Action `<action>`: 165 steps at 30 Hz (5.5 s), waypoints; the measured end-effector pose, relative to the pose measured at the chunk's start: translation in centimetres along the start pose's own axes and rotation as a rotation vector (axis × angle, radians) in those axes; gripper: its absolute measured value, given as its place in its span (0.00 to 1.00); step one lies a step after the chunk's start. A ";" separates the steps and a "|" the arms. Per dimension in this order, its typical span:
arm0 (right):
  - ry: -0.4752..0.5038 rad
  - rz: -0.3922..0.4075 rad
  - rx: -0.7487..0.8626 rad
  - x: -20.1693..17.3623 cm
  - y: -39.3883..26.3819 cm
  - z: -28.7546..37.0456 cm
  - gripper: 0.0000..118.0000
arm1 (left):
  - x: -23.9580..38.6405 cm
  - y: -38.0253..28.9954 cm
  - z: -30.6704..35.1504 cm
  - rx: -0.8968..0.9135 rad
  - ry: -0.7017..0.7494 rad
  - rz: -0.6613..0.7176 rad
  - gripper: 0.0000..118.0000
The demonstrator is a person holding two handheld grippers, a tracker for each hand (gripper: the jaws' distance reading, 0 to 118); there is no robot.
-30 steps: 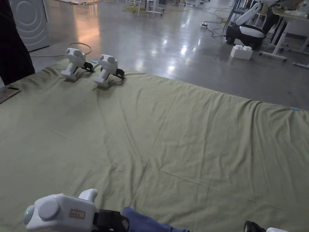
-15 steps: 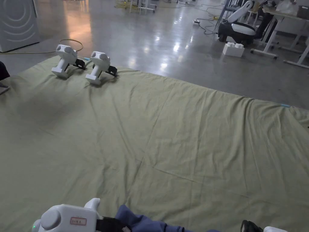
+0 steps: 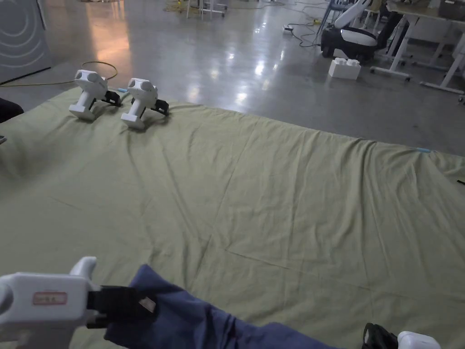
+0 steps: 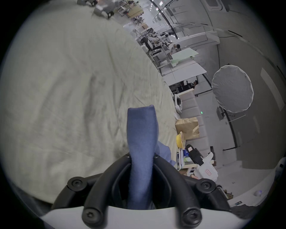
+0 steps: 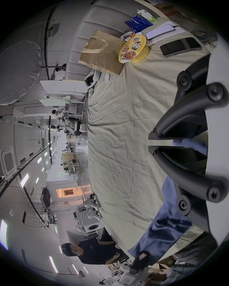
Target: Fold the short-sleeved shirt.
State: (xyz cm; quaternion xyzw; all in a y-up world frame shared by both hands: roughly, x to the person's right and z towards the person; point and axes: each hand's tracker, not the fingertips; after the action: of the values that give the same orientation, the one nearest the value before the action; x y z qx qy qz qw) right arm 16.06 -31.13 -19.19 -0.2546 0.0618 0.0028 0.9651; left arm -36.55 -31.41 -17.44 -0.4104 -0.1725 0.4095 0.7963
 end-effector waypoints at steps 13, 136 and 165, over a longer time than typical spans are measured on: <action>0.016 -0.028 0.014 0.6 0.1 -0.1 0.09 | 9.4 2.2 2.0 0.038 0.400 -0.150 0.15; 0.159 -0.060 -0.169 -9.5 -8.7 -5.2 0.09 | 2.4 -5.3 -10.2 0.028 0.123 -0.195 0.76; 0.136 0.028 -0.135 -10.0 -5.6 -4.3 0.09 | -0.6 -0.8 -9.9 -0.215 -0.176 -0.012 0.30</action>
State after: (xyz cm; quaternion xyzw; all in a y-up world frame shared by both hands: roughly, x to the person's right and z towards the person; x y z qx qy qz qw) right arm 5.87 -37.84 -19.01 -0.3178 0.1301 0.0030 0.9392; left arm -30.45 -37.23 -22.81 -0.4551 -0.2870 0.4182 0.7319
